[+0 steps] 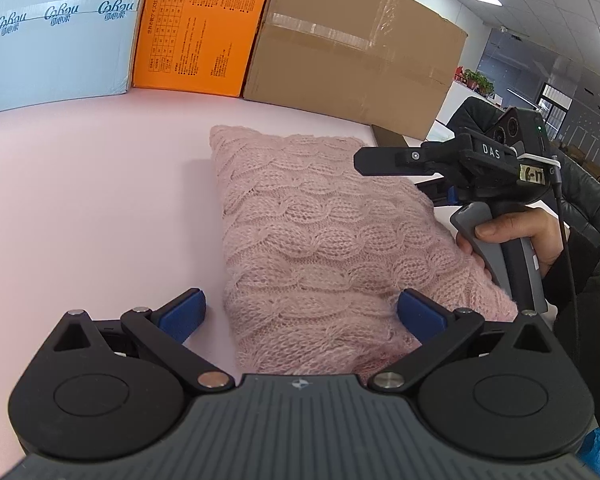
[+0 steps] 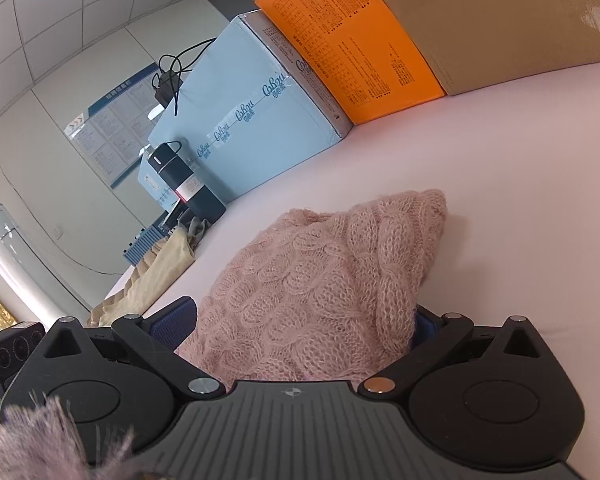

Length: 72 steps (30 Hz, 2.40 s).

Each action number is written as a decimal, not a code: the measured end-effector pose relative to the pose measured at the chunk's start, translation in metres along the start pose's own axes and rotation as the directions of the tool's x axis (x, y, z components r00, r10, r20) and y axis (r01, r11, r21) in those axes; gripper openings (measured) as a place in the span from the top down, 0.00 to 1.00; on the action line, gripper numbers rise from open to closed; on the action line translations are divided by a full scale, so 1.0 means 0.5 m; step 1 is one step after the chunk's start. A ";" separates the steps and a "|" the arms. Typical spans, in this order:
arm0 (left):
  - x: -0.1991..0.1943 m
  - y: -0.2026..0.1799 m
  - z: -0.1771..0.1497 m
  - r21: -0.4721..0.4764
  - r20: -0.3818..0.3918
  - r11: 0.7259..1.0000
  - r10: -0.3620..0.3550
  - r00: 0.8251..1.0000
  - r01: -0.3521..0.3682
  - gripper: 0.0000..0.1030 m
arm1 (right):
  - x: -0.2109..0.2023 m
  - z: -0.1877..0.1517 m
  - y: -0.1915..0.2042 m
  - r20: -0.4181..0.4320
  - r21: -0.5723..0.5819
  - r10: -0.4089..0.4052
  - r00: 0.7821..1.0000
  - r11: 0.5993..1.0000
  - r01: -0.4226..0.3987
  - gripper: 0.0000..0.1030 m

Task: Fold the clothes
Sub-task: 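Grasp the folded cardigan with both grippers and lift it, then carry the cardigan onto the beige clothes pile and open both grippers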

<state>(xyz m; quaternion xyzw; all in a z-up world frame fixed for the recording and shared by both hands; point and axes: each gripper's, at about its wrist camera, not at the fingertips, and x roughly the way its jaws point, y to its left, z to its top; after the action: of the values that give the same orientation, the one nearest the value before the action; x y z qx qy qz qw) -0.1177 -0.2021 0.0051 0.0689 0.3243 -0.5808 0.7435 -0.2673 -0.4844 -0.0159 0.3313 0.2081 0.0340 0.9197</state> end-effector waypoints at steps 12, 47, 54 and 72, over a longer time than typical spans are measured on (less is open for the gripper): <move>-0.019 -0.038 -0.012 0.077 0.087 0.996 0.047 0.995 -0.054 0.73 | 0.004 -0.011 0.005 0.015 0.008 -0.112 0.994 0.994 0.112 0.70; -0.605 0.546 0.062 -0.072 0.254 0.770 0.629 0.734 -0.634 0.73 | 0.678 -0.039 0.575 0.309 0.034 0.357 0.881 0.922 -0.385 0.71; -0.548 0.719 0.016 -0.136 0.036 0.649 0.758 0.651 -0.748 0.50 | 0.820 -0.084 0.556 0.190 0.152 0.121 0.974 0.977 -0.151 0.47; -0.520 0.508 -0.022 -0.133 0.292 0.730 0.675 0.677 -0.670 0.18 | 0.845 -0.023 0.555 0.205 0.064 0.510 0.835 0.845 -0.531 0.15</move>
<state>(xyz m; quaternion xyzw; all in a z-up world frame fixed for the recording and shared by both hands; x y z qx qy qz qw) 0.0789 0.0964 0.0731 0.0823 0.1550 -0.2677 0.9474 0.1339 -0.1767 -0.0030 0.4308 0.0277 0.2407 0.8693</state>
